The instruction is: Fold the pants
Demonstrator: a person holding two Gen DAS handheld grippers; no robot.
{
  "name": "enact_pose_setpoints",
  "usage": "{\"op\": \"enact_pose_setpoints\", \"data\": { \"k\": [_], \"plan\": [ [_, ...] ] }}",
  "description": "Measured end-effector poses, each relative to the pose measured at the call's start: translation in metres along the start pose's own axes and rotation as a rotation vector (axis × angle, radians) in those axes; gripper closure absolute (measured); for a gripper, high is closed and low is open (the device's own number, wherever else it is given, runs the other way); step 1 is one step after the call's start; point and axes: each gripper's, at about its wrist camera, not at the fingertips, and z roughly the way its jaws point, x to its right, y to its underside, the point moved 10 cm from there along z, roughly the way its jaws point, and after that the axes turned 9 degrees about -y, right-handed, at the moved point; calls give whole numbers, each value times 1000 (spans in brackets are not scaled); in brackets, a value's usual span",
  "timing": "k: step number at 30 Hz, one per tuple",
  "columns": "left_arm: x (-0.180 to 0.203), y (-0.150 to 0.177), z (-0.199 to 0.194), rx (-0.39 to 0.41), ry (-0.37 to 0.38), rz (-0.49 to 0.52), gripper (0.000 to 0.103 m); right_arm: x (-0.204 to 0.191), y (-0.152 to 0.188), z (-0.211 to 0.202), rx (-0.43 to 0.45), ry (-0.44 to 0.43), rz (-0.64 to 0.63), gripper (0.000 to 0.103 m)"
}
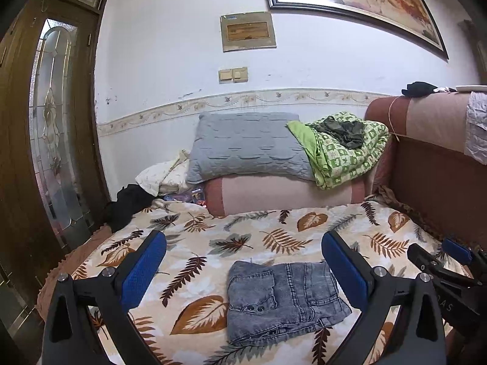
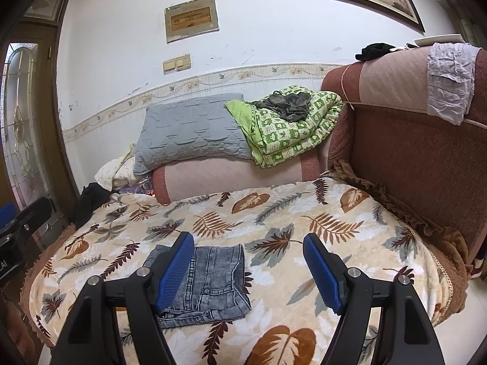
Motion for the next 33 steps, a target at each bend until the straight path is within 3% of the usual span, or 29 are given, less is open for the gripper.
{"op": "enact_pose_setpoints", "data": {
  "k": [20,33],
  "plan": [
    [1,2,2,-15,10,-2,1,-9,-1,2,11,-22,-29,26],
    [13,8,6,-48,47,54,1,-14,0,2,14,-33,-64,26]
  ]
}}
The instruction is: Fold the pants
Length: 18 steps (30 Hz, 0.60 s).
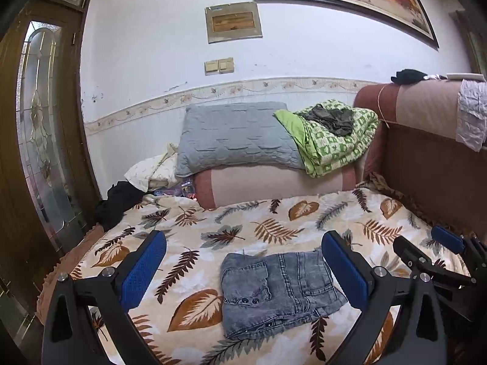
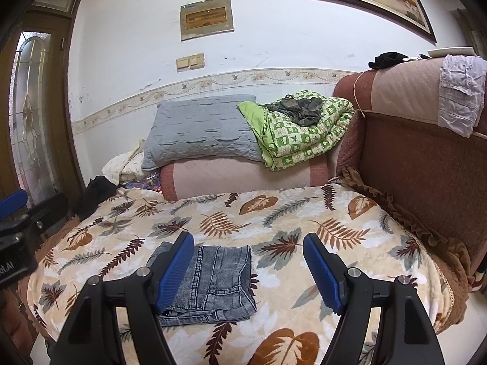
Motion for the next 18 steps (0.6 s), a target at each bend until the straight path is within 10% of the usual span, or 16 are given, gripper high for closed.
{"op": "enact_pose_setpoints", "data": {
  "k": [18],
  "plan": [
    [-12,24,25,-95,-88,26,1,-9,9,7,-34,-12,-30,26]
  ]
}}
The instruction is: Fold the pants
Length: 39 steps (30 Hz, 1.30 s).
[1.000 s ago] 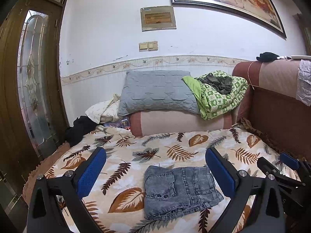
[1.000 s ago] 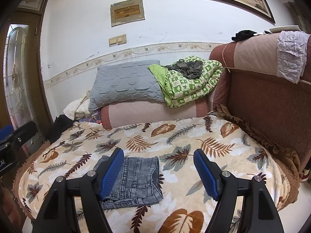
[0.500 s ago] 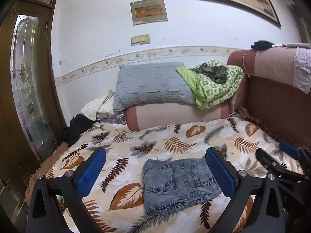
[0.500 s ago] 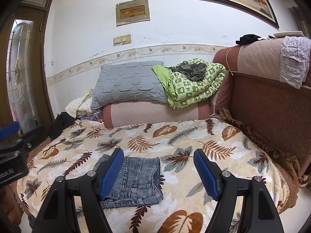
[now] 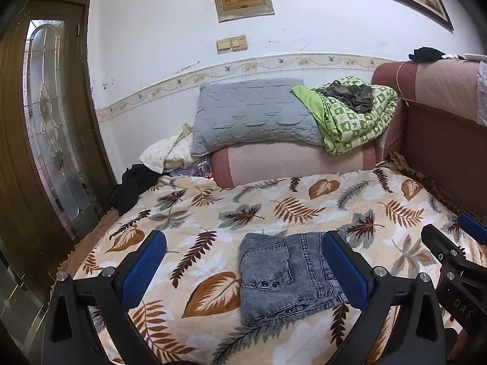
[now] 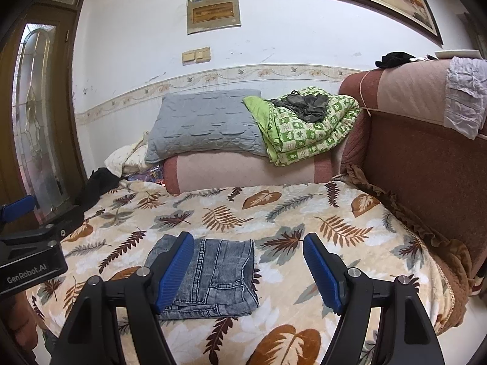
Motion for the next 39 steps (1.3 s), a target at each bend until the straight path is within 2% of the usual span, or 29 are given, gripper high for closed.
{"op": "enact_pose_setpoints", "data": {
  "k": [21,39],
  "plan": [
    [-10,7,7,-23,-4,-23,1,-25,17,17,-84,13,-85,26],
    [-9,3,0,-4,14,-14,1,-31,12,11,-72,11,-107,26]
  ]
}}
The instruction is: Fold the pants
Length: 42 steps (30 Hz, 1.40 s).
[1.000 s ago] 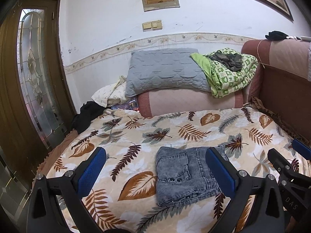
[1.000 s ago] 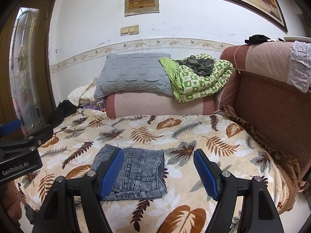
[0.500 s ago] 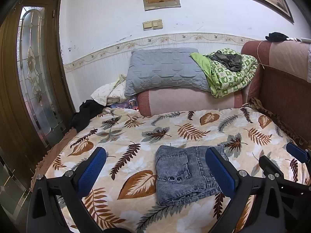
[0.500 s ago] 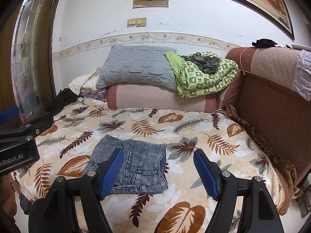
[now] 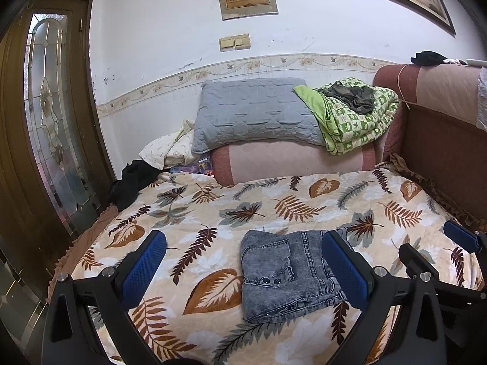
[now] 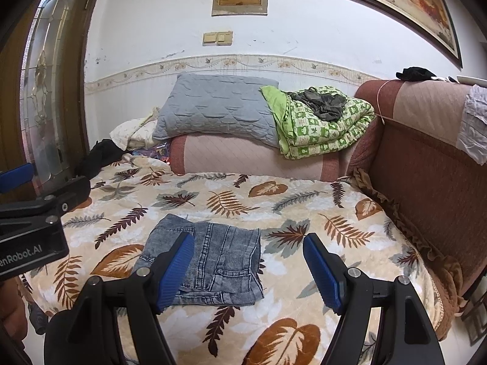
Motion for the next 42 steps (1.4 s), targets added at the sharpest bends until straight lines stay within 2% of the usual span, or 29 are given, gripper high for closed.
{"op": "enact_pose_setpoints", "data": {
  "k": [21,42],
  "plan": [
    [-6,-11,-12,37,26,-4,1,-9,-13,-9,29,-8,-16,26],
    [-51,-30,-26,114,-18,-70,1,-45,-48,-15,73,-17,-90,26]
  ]
}}
